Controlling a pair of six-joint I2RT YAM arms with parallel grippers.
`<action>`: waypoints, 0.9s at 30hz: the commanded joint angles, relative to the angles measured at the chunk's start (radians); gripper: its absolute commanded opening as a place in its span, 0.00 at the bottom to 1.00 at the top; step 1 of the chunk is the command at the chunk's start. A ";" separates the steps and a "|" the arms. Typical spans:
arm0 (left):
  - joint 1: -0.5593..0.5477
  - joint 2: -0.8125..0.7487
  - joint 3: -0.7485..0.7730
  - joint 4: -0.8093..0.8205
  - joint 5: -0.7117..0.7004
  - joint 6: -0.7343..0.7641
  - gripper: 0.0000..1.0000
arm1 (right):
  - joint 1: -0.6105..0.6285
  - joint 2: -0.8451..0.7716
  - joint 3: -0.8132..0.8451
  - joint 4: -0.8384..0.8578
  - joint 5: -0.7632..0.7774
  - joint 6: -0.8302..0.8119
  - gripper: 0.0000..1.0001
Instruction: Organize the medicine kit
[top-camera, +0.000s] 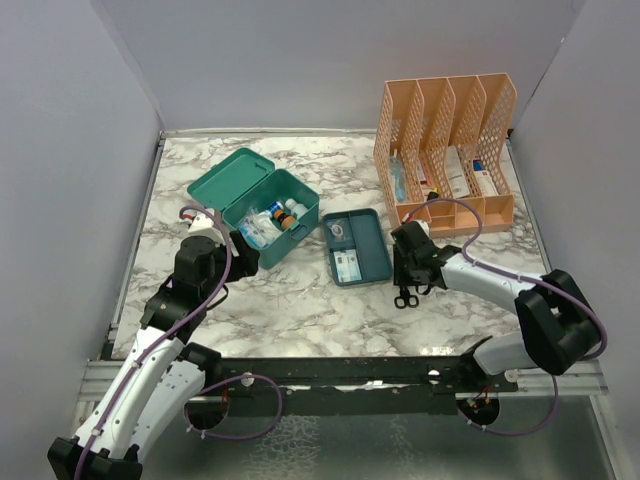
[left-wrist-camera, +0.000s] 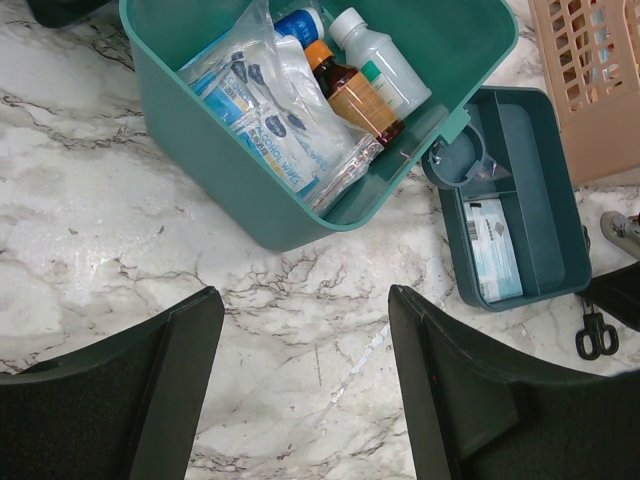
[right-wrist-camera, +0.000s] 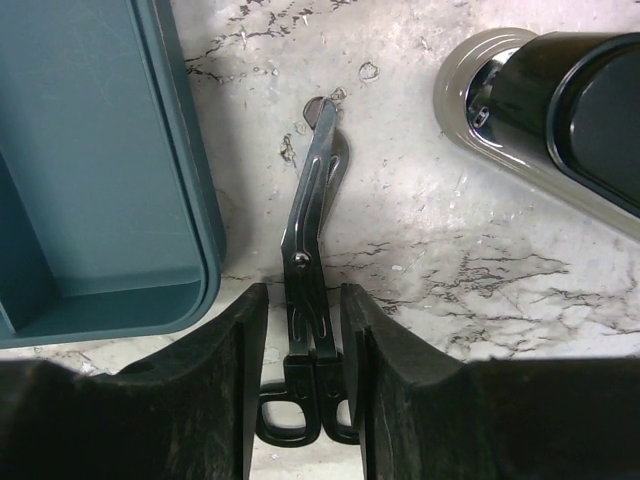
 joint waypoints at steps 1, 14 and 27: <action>0.001 -0.010 -0.003 0.009 -0.007 -0.003 0.70 | -0.013 0.029 0.027 0.016 -0.045 -0.018 0.34; 0.000 -0.014 -0.003 0.008 -0.010 -0.003 0.70 | -0.017 0.118 0.081 -0.013 -0.012 -0.014 0.27; 0.000 -0.015 -0.003 0.009 -0.008 -0.004 0.70 | -0.017 0.038 0.080 -0.032 0.024 -0.013 0.09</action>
